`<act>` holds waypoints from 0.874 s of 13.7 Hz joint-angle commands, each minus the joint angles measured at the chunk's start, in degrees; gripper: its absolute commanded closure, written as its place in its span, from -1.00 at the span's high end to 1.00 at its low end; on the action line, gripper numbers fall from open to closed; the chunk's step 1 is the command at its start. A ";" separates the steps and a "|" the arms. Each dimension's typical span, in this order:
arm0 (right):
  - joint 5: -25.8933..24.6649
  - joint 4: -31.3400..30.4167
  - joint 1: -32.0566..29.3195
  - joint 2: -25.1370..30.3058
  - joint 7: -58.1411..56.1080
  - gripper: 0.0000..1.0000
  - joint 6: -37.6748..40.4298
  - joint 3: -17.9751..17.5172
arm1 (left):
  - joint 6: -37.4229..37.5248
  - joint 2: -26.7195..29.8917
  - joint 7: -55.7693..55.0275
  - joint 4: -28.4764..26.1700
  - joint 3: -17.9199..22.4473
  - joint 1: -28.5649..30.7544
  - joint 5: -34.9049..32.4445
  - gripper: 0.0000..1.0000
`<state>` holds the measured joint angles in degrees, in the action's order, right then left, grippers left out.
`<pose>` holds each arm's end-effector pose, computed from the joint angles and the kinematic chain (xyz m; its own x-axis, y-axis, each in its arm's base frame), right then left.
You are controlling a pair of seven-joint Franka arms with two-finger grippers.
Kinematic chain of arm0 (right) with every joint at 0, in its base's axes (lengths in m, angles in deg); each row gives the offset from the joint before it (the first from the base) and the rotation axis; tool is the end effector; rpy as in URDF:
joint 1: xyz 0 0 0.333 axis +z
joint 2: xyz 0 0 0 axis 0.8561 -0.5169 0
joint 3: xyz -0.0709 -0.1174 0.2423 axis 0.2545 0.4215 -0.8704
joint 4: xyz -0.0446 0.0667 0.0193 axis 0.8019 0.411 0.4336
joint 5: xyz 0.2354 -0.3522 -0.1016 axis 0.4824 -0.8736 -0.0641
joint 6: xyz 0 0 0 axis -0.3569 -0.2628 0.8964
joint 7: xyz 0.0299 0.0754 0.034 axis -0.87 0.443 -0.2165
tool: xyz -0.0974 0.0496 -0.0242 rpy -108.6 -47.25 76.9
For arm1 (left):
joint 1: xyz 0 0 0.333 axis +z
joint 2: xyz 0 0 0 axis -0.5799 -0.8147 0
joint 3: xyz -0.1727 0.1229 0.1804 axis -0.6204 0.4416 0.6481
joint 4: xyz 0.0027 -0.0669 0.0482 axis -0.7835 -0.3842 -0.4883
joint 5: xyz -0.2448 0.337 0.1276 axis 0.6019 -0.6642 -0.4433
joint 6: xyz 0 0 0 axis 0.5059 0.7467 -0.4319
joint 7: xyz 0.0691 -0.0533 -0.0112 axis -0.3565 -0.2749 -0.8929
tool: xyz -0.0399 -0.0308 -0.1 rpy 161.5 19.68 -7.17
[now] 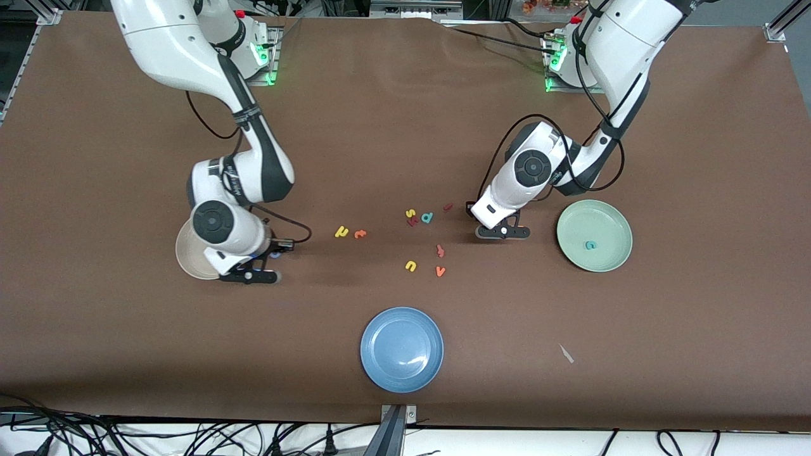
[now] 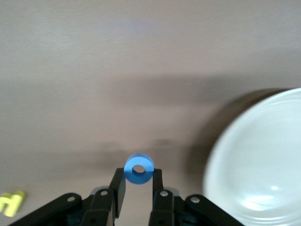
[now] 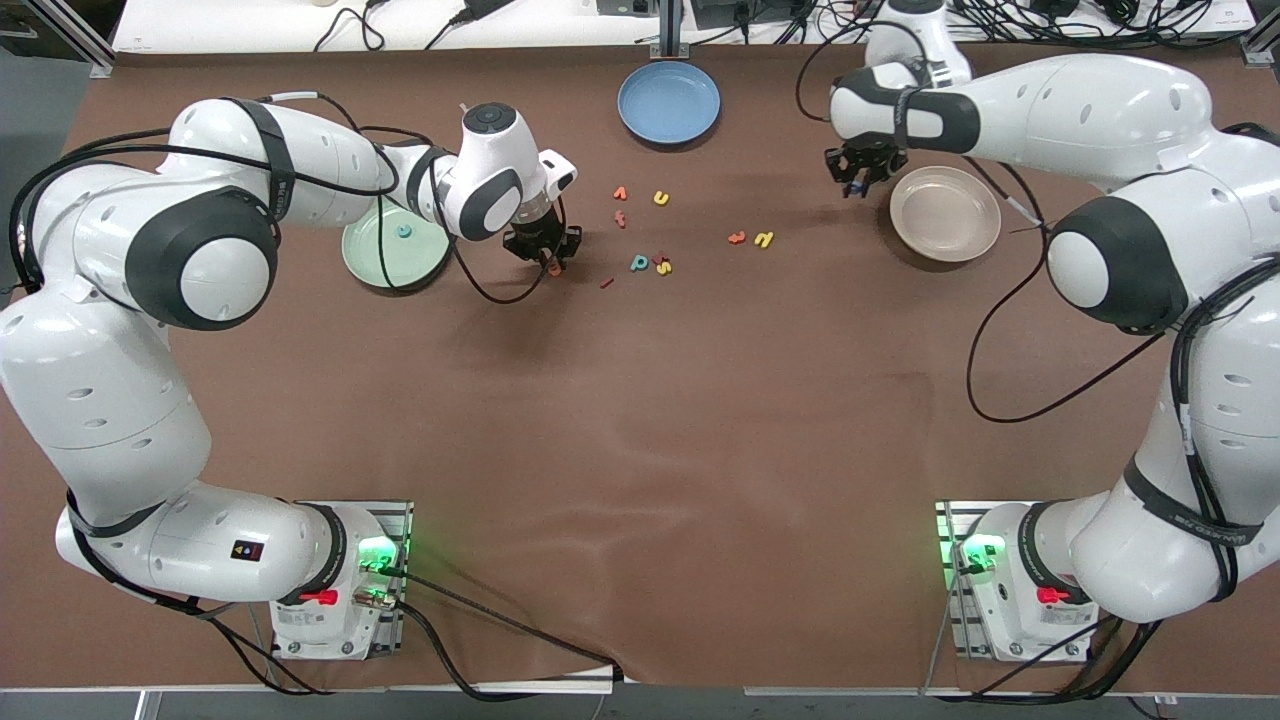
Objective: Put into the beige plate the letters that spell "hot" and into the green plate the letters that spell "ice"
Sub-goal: 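Place the e in the green plate while the right gripper drops the o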
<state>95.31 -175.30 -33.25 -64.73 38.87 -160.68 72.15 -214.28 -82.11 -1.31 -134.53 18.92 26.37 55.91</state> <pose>0.6493 0.1865 0.1738 0.9925 -0.0066 -0.1222 0.0008 -0.9982 0.0605 0.5085 -0.3110 0.1009 0.9953 0.0163 -0.0958 0.0261 -0.9945 0.1015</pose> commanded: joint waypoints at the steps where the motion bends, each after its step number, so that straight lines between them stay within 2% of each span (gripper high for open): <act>1: -0.80 -11.12 -0.06 9.35 -6.54 -0.49 -2.79 2.29 | -0.20 0.34 -1.65 -0.15 0.13 0.11 -2.00 -1.00; 2: -0.62 -15.08 -0.06 12.43 -9.01 -0.49 -4.38 3.43 | 0.85 1.47 -1.38 0.20 0.13 0.55 -2.00 -1.00; 4: -0.53 -21.76 -0.06 16.84 -14.28 -0.49 -7.28 6.59 | 8.29 3.14 -0.51 3.35 0.30 1.51 -2.00 -1.00; 6: -0.09 -29.68 -0.23 18.88 -20.17 -0.48 -16.13 9.14 | 16.38 3.15 4.04 7.48 0.48 4.14 -2.00 -1.00; 9: 0.43 -30.59 -1.28 17.74 -24.58 -0.45 -18.02 10.47 | 18.97 3.24 20.80 8.29 0.74 12.74 -2.09 -1.00; 10: 0.52 -30.50 -1.55 17.74 -24.42 0.04 -17.94 10.47 | 19.05 3.24 24.94 8.12 0.74 15.29 -2.09 -1.00; 11: 1.48 -30.24 -1.64 17.82 -24.41 0.99 -17.67 10.47 | 19.49 3.15 29.68 8.11 0.74 17.67 -2.44 -1.00; 12: 3.49 -30.06 -1.64 18.00 -24.33 1.00 -17.41 10.38 | 19.41 2.72 34.00 8.29 0.74 20.56 -3.84 -1.00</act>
<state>96.22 -204.88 -34.60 -48.27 15.85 -177.98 82.84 -195.72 -79.23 25.70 -126.18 20.41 42.97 54.81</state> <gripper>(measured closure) 0.599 0.731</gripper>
